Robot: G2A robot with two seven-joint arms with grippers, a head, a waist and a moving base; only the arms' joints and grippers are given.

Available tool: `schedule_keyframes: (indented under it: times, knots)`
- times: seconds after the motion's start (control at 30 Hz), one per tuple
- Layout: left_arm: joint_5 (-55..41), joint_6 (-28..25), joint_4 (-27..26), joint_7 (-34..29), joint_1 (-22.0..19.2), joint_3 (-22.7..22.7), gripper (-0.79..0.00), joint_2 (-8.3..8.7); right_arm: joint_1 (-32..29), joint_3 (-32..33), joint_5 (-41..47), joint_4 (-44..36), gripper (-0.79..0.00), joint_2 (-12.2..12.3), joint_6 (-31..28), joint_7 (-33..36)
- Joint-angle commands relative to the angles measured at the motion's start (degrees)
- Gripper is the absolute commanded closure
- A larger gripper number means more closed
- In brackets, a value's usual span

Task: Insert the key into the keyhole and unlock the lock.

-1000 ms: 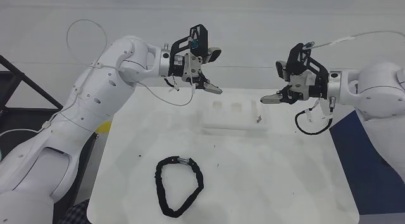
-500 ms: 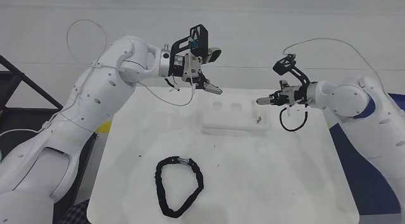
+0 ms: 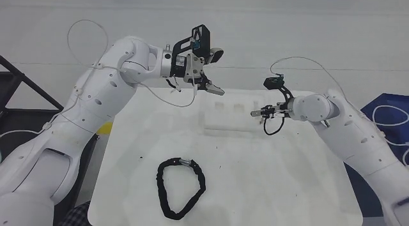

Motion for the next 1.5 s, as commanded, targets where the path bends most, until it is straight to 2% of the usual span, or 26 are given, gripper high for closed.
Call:
schedule_keyframes:
  times: [0.0, 0.13, 0.2, 0.27, 0.33, 0.53, 0.9, 0.93, 1.03, 1.17, 1.3, 1.37, 1.47]
  knots:
    - [0.00, 0.00, 0.00, 0.00, 0.00, 0.00, -0.785, 0.00, 0.68, -1.66, -0.65, 1.79, -0.785, -1.01, 0.23, -0.08]
    - [0.00, 0.00, 0.00, 0.00, 0.00, 0.00, -0.785, 0.00, 1.84, -4.12, -1.95, 4.47, -0.785, -2.72, 0.05, 0.14]
    - [0.00, 0.00, 0.00, 0.00, 0.00, 0.00, -0.785, 0.00, 2.33, -5.15, -2.70, 5.64, -0.733, -3.46, -0.57, 0.41]
    - [0.00, 0.00, 0.00, 0.00, 0.00, 0.00, -0.785, 0.00, 2.82, -5.96, -3.01, 7.08, -0.720, -4.18, -1.34, 0.70]
    - [0.00, 0.00, 0.00, 0.00, 0.00, 0.00, -0.785, 0.00, 3.25, -6.67, -3.20, 8.59, -0.631, -4.92, -1.65, 0.80]
    - [0.00, 0.00, 0.00, 0.00, 0.00, 0.00, -0.785, 0.00, 4.38, -8.37, -4.00, 12.73, -0.446, -6.98, -2.10, 0.79]
    - [0.00, 0.00, 0.00, 0.00, 0.00, 0.00, -0.785, 0.00, 6.08, -10.26, -7.24, 18.43, -0.332, -10.07, -1.20, -0.32]
    - [0.00, 0.00, 0.00, 0.00, 0.00, 0.00, -0.785, 0.00, 6.16, -10.43, -7.48, 18.84, -0.280, -10.34, -1.10, -0.33]
    - [0.00, 0.00, 0.00, 0.00, 0.00, 0.00, -0.785, 0.00, 6.31, -10.86, -8.07, 20.14, -0.203, -11.14, -0.36, -0.10]
    - [0.00, 0.00, 0.00, 0.00, 0.00, 0.00, -0.785, 0.00, 6.52, -11.09, -8.36, 21.77, -0.166, -12.11, 0.13, 0.03]
    - [0.00, 0.00, 0.00, 0.00, 0.00, 0.00, -0.785, 0.00, 6.73, -11.17, -8.94, 23.50, -0.092, -12.92, 0.47, -0.23]
    - [0.00, 0.00, 0.00, 0.00, 0.00, 0.00, -0.785, 0.00, 6.87, -11.17, -9.22, 24.24, 0.000, -13.30, 0.45, -0.42]
    - [0.00, 0.00, 0.00, 0.00, 0.00, 0.00, -0.785, 0.00, 7.12, -11.18, -9.92, 24.81, 0.000, -13.81, 0.48, -0.74]
